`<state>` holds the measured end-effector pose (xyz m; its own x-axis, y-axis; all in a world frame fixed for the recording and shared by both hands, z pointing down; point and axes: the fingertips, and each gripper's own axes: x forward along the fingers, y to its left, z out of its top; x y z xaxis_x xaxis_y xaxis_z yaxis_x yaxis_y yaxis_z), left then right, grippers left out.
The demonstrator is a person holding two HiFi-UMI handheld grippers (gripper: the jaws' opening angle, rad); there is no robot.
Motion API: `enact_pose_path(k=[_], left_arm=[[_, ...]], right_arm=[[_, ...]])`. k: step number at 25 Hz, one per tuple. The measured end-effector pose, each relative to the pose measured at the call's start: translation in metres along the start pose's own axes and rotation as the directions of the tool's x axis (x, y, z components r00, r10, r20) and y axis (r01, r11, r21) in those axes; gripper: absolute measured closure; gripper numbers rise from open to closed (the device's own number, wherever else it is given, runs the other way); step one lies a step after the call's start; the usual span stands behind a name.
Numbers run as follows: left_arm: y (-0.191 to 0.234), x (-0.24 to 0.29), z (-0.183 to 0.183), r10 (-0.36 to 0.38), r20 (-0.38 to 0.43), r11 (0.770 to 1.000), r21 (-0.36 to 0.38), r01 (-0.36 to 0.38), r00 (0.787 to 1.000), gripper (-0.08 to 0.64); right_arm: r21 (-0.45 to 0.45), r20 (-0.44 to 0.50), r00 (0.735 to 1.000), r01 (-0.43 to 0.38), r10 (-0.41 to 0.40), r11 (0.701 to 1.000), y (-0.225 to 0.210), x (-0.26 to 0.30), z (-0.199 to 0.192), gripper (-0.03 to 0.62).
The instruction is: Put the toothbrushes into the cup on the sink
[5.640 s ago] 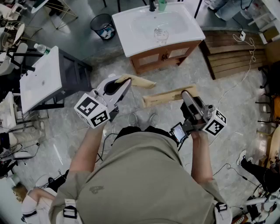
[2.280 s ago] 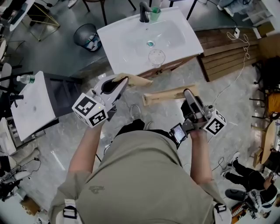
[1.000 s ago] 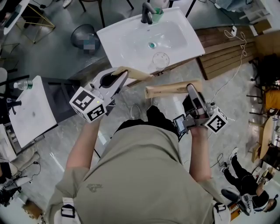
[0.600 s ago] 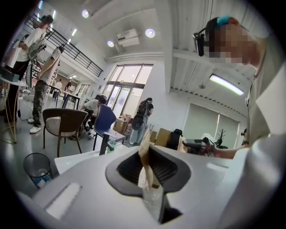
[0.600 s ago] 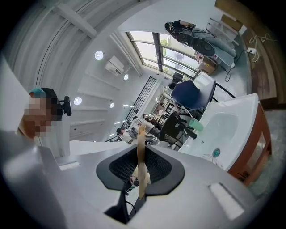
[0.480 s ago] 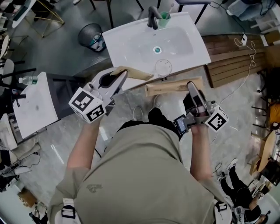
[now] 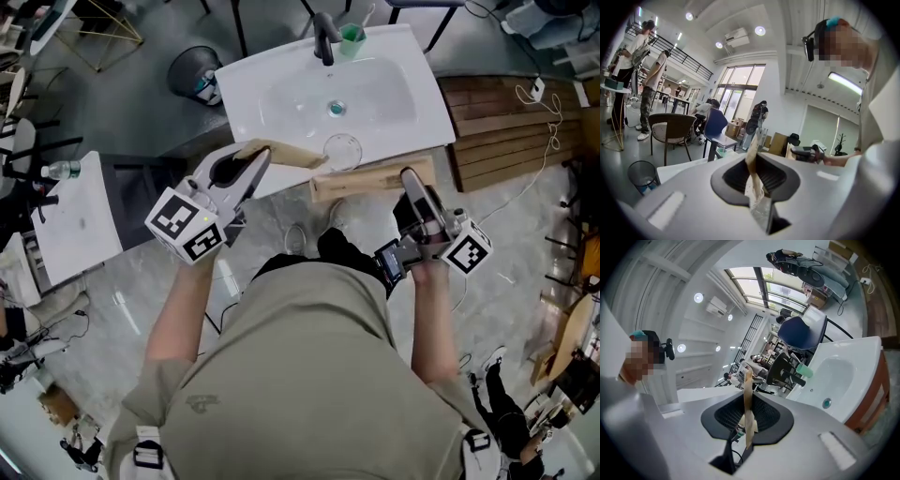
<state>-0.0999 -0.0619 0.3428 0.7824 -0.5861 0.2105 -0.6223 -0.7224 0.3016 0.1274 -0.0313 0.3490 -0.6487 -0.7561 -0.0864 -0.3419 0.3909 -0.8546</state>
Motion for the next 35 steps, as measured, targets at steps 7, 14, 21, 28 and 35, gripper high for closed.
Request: enact_pose_path(k=[7,14,21,28,35], left_arm=[[0.001,0.025,0.003,0.033,-0.005,0.999,-0.002,-0.033,0.999,0.52],[-0.002,0.041,0.003,0.068,-0.003,0.998,-0.005,-0.068,0.998,0.52],[0.0,0.053,0.005,0.119,0.001,0.993,-0.005,-0.119,0.993,0.52],[-0.001,0.056,0.005,0.157,0.002,0.988,-0.008,-0.157,0.988,0.52],[-0.002,0.061,0.002,0.167,-0.001,0.986,-0.009,-0.167,0.986,0.52]], right_arm=[[0.025,-0.024,1.0,-0.012,0.013,1.0,-0.022,0.005,0.018,0.532],[0.02,-0.052,0.998,-0.029,0.03,0.999,-0.035,0.008,0.033,0.532],[0.027,-0.088,0.995,-0.038,0.04,0.999,-0.051,0.014,0.044,0.532],[0.013,-0.111,0.993,-0.028,0.03,1.0,-0.066,0.017,0.051,0.532],[-0.047,-0.128,0.992,0.004,-0.01,0.999,-0.078,0.018,0.055,0.532]])
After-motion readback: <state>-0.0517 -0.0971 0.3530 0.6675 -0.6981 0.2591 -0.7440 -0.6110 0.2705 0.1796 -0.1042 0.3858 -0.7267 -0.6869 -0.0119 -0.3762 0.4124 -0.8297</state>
